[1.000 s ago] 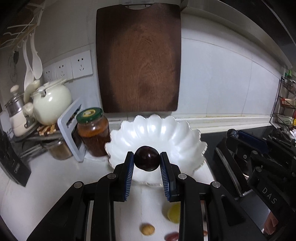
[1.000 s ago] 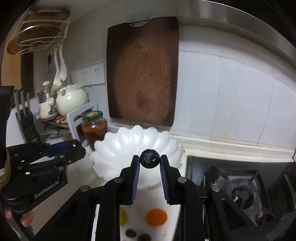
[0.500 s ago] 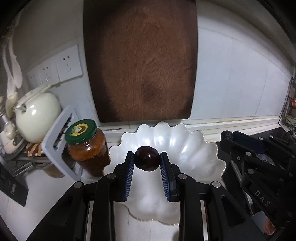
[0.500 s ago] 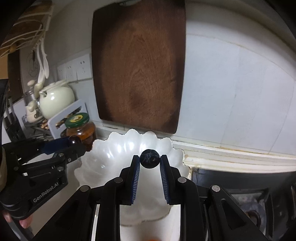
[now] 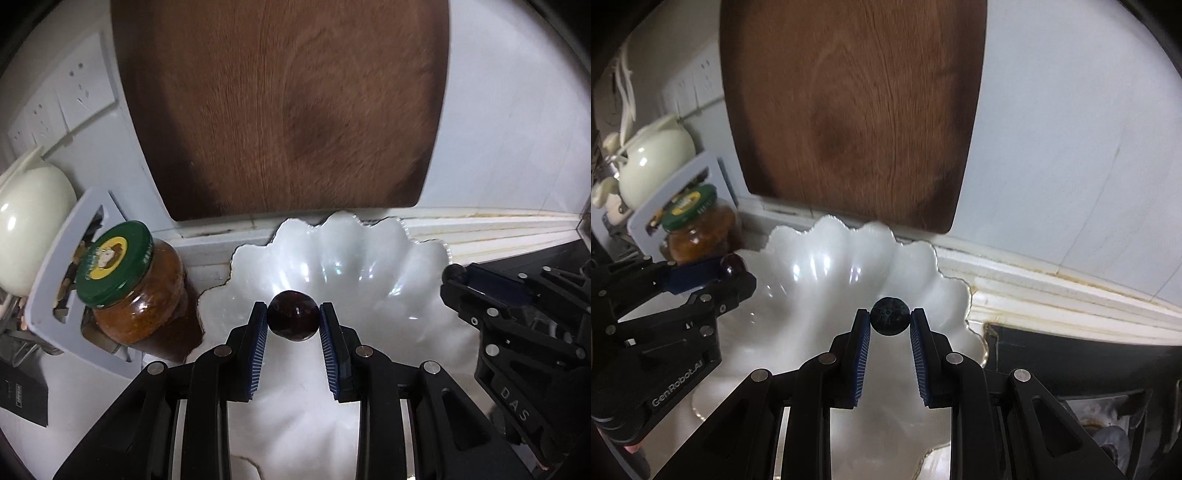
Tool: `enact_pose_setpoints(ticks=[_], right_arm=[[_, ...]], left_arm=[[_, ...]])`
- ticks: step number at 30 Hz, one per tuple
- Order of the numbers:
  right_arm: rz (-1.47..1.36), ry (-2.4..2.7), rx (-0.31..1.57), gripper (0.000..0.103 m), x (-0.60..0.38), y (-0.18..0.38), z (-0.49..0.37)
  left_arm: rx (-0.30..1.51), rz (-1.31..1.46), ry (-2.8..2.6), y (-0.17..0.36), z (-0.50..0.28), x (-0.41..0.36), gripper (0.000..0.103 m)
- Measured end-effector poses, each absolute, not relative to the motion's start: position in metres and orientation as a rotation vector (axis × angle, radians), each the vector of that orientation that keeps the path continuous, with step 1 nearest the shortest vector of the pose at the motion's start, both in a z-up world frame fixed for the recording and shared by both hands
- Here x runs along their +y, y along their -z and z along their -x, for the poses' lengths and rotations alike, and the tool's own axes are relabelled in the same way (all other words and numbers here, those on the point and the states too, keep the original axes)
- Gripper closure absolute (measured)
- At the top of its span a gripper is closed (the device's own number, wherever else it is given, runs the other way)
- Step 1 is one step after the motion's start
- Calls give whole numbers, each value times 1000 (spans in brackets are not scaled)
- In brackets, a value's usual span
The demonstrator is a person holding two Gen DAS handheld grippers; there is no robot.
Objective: Organize fruits
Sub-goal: 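Lift both held plums and carry them over the white scalloped bowl, then open both tools to drop the plums into the bowl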
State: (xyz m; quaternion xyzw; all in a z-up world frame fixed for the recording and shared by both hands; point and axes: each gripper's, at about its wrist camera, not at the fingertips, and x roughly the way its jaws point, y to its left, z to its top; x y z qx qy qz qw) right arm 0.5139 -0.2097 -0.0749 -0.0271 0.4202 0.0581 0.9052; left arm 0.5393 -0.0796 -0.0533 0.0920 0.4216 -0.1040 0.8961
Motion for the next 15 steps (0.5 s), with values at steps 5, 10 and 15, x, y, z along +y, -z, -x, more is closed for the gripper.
enact_pose_setpoints(ticks=[5,10,15], right_arm=[[53,-127,927,79,-209,86,-528],[41,-131,991,79,-209,100,-543],[30,-133,1039,79,-211,109,-551]], left_arm=[[926,-221,206,67,-555,-84,74],[979,-227,204,81,-566,-87,74],[1026,-205,197,94,-578,-86,74]])
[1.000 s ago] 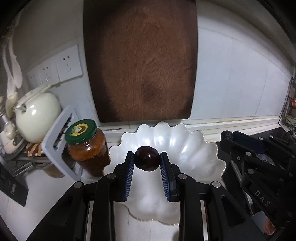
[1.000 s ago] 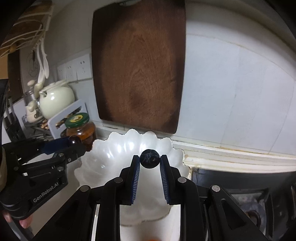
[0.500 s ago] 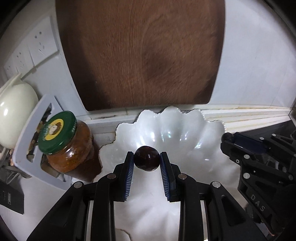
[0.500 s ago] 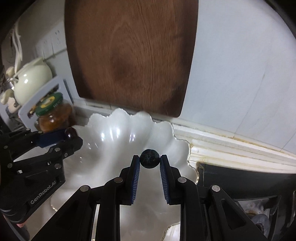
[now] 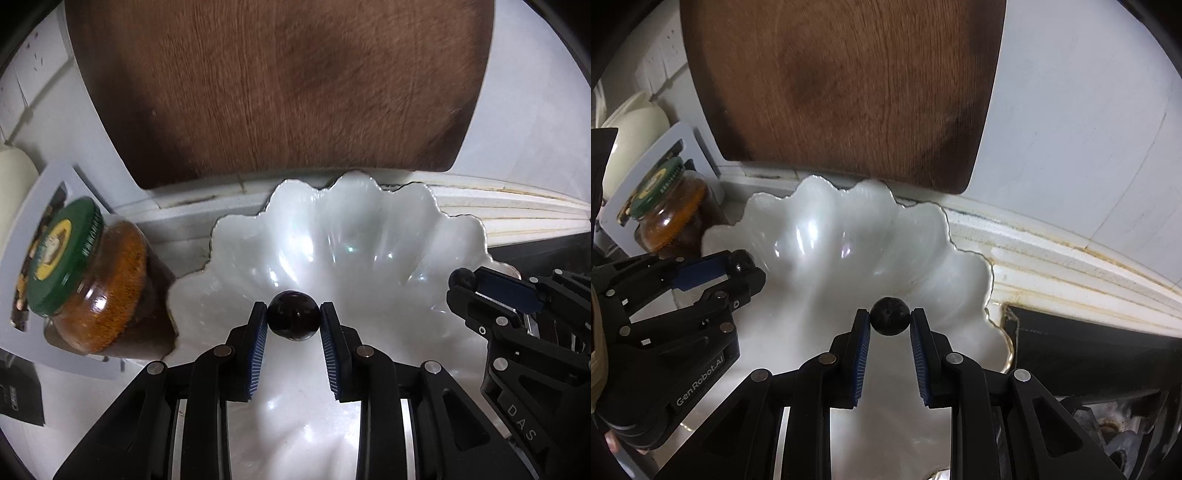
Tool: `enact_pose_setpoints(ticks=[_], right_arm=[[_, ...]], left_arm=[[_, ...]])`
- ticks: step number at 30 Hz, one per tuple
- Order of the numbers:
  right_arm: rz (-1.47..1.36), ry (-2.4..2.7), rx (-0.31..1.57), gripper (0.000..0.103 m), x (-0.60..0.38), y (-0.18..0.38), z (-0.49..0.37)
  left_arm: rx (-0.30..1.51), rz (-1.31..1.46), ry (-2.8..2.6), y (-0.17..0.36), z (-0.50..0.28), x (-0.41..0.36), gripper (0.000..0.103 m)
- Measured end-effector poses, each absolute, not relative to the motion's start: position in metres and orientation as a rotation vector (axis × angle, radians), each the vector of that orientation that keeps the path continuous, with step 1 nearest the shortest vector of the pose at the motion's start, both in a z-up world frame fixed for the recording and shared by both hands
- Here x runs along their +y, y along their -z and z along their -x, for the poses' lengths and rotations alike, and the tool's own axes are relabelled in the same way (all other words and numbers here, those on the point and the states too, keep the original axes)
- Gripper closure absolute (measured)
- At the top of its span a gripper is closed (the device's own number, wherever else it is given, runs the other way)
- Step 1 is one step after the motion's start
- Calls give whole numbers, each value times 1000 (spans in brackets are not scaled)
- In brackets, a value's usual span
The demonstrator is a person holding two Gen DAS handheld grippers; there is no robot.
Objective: Organize fruits
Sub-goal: 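Open both tools to drop the plums into the bowl, then withdraw both open tools from the bowl back toward the remaining fruits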
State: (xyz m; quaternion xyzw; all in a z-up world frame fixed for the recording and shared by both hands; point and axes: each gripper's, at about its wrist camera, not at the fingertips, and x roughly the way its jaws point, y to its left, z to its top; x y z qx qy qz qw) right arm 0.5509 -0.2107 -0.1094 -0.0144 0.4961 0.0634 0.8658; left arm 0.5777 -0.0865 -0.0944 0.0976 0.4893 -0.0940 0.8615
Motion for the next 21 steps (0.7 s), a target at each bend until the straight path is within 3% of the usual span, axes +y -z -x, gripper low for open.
enact_pose_setpoints(ticks=[2,4,5,8,21], right_arm=[[39,-130,1045,78,-210,111,-552],[50,-135,1051,77,-209,112,-551],[50,-136,1052,74,-209,112,-551],[42,-132,1047,64,-211,111,-548],[-40,-121,935,64,-229,62,-496]], left_arm=[[1040,-211,192,97,-579,-88,72],[1043,-213,194,99,-579,-88,54],[1039,-214,190,98,-578,-88,50],[1017,-224,174,93,-573,-86,48],[859,-232,172,31,-508,-67,29]])
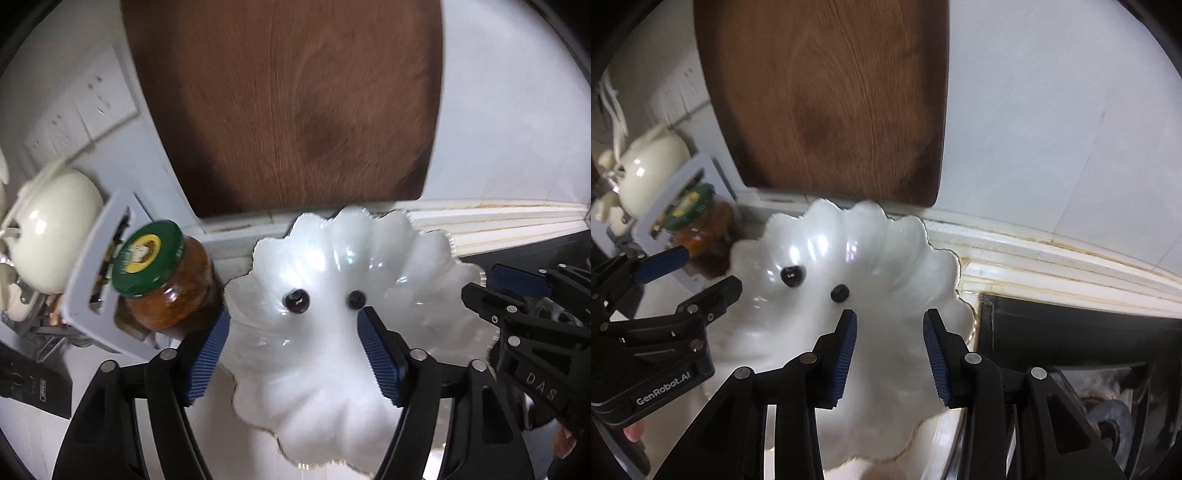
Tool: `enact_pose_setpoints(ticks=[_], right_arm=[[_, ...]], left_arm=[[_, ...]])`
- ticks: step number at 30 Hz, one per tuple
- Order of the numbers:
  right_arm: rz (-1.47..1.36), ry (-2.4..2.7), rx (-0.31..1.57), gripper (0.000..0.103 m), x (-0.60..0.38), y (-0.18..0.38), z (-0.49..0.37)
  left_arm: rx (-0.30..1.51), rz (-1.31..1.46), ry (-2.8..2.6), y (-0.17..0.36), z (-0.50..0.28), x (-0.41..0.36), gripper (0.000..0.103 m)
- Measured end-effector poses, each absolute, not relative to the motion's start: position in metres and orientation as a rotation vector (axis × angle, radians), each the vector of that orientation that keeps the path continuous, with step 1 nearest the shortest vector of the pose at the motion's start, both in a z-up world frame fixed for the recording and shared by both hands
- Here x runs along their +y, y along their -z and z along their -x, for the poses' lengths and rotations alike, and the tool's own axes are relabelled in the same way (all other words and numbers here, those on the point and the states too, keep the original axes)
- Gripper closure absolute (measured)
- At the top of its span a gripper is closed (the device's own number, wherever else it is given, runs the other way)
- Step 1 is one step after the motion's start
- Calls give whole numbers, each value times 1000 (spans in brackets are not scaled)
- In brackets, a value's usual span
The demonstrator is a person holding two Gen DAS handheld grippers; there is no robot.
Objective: Organize fruits
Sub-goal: 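Withdraw both open tools from the bowl back toward the remaining fruits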
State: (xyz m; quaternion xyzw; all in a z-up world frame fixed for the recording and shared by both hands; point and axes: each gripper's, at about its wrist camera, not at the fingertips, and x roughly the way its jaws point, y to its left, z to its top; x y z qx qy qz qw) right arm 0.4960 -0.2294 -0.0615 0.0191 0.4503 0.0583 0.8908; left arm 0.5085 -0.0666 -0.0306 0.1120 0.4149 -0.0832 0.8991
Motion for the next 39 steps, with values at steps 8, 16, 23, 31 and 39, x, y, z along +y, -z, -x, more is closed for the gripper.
enact_pose_setpoints(ticks=[8,16,23,31,39], right_arm=[[-52,-118,830,64,-233,24,-447],[-48,-139,779,56,-227,9,-398],[-16,-107,734,56,-222,5,-365],[8,-76,707,56,-219,9,-332],[-5,-77,734,56,-216,22,-310]], left_arm=[[764,-198,173,-3,-452,-50,23],[721,-181,200,-19,-403,-43,22],[691,-174,211,-24,-366,-32,22],[656,-198,183,-22,-331,-24,21],[656,-182,170,-12,-303,-14,21]])
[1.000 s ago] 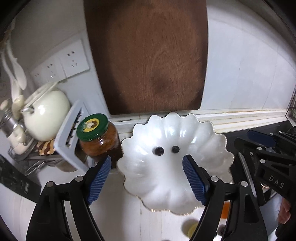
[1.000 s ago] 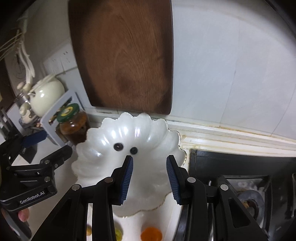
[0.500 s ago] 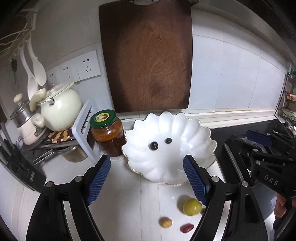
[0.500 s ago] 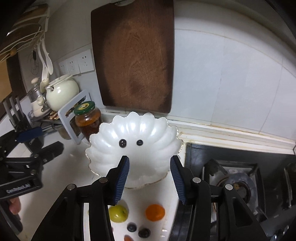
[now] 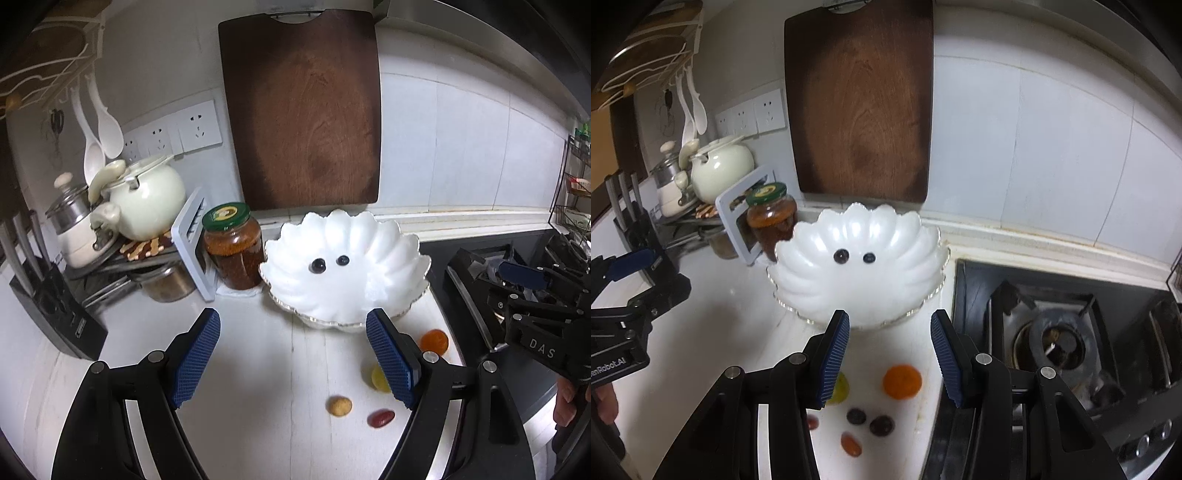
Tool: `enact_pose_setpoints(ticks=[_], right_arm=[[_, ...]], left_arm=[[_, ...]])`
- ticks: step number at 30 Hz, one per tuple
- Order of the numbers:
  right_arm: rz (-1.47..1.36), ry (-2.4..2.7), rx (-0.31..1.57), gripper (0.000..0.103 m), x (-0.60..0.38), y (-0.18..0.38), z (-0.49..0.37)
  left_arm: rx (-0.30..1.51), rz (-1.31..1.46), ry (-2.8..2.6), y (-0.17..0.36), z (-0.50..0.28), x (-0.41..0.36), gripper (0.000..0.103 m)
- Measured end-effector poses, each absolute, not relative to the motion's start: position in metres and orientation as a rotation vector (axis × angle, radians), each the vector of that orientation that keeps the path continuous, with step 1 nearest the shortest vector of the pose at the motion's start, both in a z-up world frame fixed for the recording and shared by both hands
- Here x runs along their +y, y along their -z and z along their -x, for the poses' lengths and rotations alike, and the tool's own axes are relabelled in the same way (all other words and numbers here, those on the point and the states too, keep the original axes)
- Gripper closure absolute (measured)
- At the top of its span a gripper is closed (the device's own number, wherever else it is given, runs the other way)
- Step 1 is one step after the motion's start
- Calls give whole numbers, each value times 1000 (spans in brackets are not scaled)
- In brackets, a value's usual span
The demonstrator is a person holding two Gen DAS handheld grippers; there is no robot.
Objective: Organize fruits
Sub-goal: 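Withdraw both open tools from the bowl back toward the remaining fruits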
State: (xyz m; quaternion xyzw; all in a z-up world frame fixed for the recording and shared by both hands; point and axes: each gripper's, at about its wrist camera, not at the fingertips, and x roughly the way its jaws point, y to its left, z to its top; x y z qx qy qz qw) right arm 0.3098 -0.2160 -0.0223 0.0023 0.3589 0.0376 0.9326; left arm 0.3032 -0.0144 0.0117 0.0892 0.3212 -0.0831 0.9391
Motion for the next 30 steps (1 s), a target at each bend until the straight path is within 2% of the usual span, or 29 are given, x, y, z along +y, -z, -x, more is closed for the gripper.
enact_pose_setpoints(ticks=[30], right_arm=[[-62,-76,888,56,-222,90,-261]], left_arm=[[835,-159,188,65,-267,-14,21]])
